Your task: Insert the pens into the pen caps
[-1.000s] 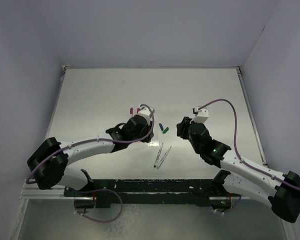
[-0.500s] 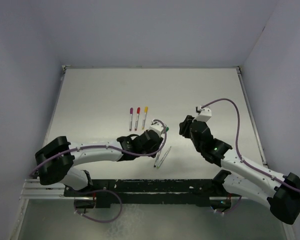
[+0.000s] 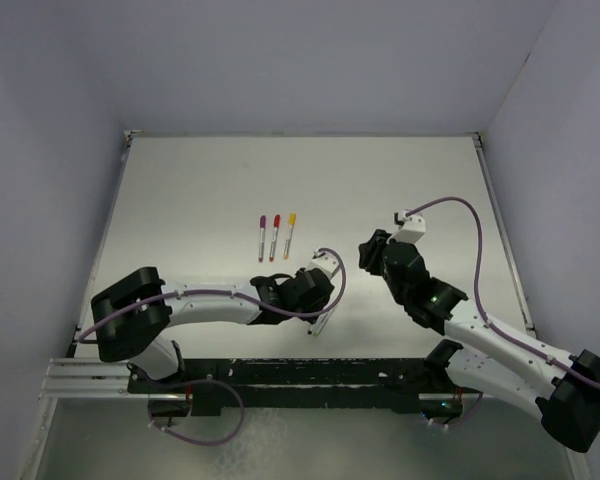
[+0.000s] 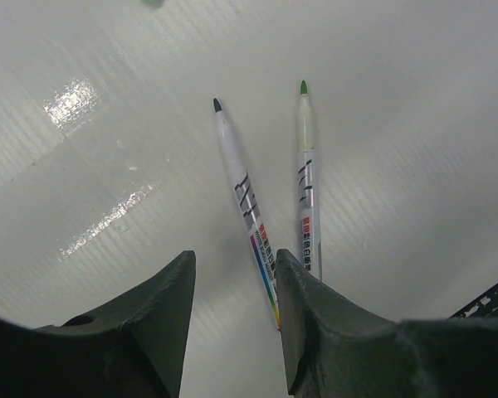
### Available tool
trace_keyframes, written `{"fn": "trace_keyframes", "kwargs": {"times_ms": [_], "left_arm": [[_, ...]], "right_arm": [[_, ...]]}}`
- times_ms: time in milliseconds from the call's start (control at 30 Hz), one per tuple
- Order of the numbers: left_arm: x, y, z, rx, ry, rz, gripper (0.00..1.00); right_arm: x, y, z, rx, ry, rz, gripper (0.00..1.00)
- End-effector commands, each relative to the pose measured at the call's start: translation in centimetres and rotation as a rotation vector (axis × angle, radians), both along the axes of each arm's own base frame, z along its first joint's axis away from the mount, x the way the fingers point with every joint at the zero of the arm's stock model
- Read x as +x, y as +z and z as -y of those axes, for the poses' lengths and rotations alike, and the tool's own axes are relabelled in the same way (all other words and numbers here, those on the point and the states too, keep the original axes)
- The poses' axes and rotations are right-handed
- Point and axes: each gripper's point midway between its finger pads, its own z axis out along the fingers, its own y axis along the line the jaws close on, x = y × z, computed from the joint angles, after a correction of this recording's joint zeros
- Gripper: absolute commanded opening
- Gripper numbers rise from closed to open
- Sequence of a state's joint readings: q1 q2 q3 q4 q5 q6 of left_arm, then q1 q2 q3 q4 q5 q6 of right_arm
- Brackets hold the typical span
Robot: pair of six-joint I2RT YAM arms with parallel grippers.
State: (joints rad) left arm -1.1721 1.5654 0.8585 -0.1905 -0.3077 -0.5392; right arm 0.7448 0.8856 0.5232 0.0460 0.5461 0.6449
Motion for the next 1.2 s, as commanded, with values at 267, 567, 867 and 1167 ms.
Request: {"fn": "trace_keyframes", "kwargs": {"times_ms": [267,567,867,1167], "left_arm": [[-0.3,-0.6,1.5,0.009,0.001,-0.012,0.48],[-0.6,-3.1,-0.2,0.125,0.023,-0.032,0.48],[-1.0,-4.2,-2.9,0.240,0.081,-0.060,0.34],[-2.0,-5.3,-5.4,0.349,0.091,-0.100,0.34]], "right_arm": [[0.6,1.7,-0.8,0.059,0.013,0.046,0.44],[0.5,1.9,-0.8,0.071,0.017,0.061,0.44],[0.7,2.1,-0.9,0.065,0.019,0.061,0.44],[0.9,2.5,-1.2,0.078,0.022,0.072,0.44]]}}
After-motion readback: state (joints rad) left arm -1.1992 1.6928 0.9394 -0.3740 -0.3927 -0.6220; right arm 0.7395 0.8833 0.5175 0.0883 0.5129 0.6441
